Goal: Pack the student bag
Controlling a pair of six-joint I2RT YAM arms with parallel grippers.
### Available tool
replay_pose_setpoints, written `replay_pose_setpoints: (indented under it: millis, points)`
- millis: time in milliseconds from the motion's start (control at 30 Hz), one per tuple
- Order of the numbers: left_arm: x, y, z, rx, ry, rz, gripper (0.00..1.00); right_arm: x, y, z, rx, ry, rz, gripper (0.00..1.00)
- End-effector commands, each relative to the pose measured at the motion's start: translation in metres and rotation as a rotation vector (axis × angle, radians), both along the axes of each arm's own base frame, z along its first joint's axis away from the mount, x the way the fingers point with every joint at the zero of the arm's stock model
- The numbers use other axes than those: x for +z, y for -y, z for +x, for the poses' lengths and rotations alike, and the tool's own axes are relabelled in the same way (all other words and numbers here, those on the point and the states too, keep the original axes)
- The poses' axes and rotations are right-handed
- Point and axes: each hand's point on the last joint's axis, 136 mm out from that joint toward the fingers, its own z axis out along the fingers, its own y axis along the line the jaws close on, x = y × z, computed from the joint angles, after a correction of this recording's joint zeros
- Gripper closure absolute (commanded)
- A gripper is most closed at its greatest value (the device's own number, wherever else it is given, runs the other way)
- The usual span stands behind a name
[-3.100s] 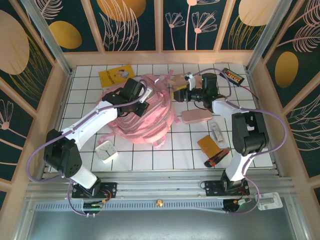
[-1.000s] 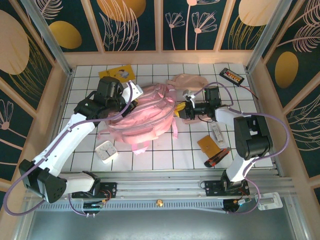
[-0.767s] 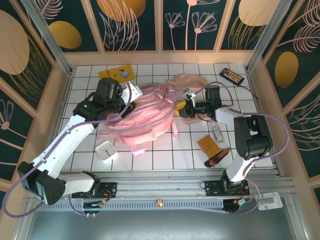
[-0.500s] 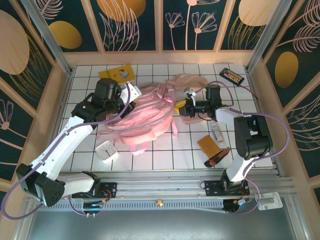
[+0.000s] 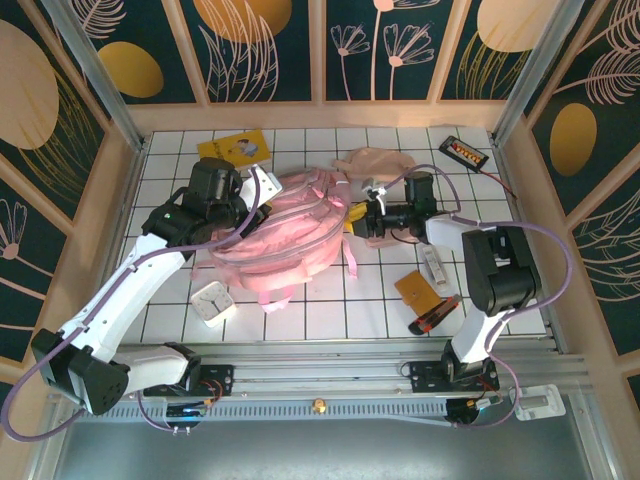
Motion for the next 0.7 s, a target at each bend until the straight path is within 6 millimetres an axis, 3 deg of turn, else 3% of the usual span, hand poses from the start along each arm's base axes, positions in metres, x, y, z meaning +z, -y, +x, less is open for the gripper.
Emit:
replay_pose_setpoints:
  millis: [0,667]
  points:
    - [0.050,0.000,0.008,0.014,0.161,-0.091,1.00,0.002,-0.003,0.007,-0.006,0.021,0.005,0.62]
    - [0.042,-0.004,0.012,0.033,0.168,-0.063,1.00,0.007,-0.003,-0.004,0.018,-0.001,0.019,0.80]
